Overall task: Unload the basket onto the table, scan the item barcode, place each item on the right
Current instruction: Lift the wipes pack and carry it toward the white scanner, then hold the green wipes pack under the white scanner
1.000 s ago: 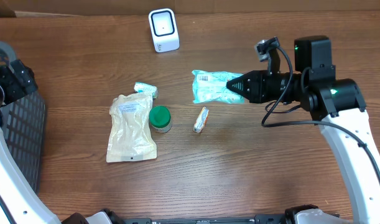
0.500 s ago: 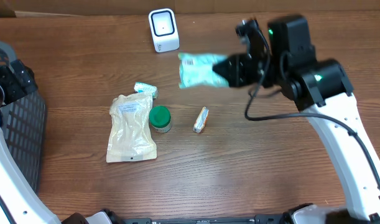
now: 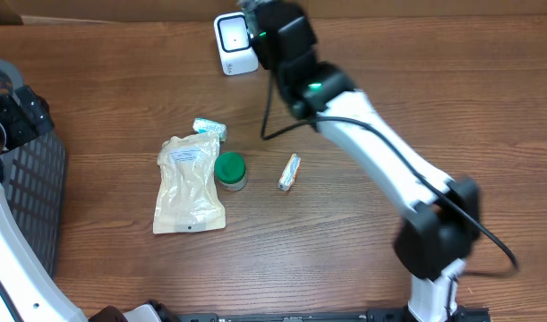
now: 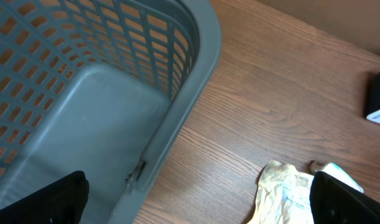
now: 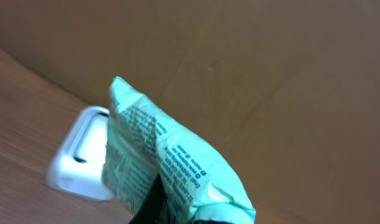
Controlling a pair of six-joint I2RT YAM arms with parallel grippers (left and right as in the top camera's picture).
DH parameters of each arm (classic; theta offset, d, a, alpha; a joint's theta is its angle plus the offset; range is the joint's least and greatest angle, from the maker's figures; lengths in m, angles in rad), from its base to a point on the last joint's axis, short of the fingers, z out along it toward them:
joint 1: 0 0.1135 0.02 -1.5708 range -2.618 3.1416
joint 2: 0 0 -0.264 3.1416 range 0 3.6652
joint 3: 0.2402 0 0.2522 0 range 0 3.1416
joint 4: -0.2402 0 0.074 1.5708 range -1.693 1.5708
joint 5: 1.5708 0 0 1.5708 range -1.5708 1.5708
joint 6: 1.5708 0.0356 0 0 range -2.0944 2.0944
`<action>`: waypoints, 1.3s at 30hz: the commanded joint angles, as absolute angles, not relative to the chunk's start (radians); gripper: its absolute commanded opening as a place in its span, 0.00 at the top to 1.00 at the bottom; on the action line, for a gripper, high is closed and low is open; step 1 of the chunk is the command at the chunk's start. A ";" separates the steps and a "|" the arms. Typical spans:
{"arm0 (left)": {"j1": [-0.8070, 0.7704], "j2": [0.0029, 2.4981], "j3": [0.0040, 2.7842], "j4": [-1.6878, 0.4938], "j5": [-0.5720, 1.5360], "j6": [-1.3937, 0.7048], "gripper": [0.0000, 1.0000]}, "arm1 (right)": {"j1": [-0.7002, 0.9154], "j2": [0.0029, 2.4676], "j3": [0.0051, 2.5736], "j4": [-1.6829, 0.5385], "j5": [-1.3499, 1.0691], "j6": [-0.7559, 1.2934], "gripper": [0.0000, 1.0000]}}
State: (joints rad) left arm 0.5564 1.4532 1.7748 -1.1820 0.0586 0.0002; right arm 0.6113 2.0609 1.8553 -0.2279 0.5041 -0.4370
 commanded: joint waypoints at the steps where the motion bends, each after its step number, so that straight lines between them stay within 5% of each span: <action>1: 0.557 1.445 1.797 -1.178 0.052 0.012 0.01 | 0.612 2.131 1.871 -0.079 0.607 -0.825 0.96; 12: 0.557 1.445 1.797 -1.178 0.052 0.012 0.00 | 0.611 2.362 1.871 0.322 0.529 -1.321 0.96; 30: 0.557 1.445 1.797 -1.178 0.052 0.012 0.00 | 0.609 2.390 1.871 0.375 0.522 -1.320 0.96; 39: 0.557 1.445 1.797 -1.178 0.052 0.012 0.00 | 0.580 2.240 1.871 0.339 0.533 -1.102 0.96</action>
State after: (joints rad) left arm 0.5564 1.4532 1.7748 -1.1816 0.0582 0.0002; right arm 0.6071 2.3894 1.8549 0.3397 0.5140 -1.2087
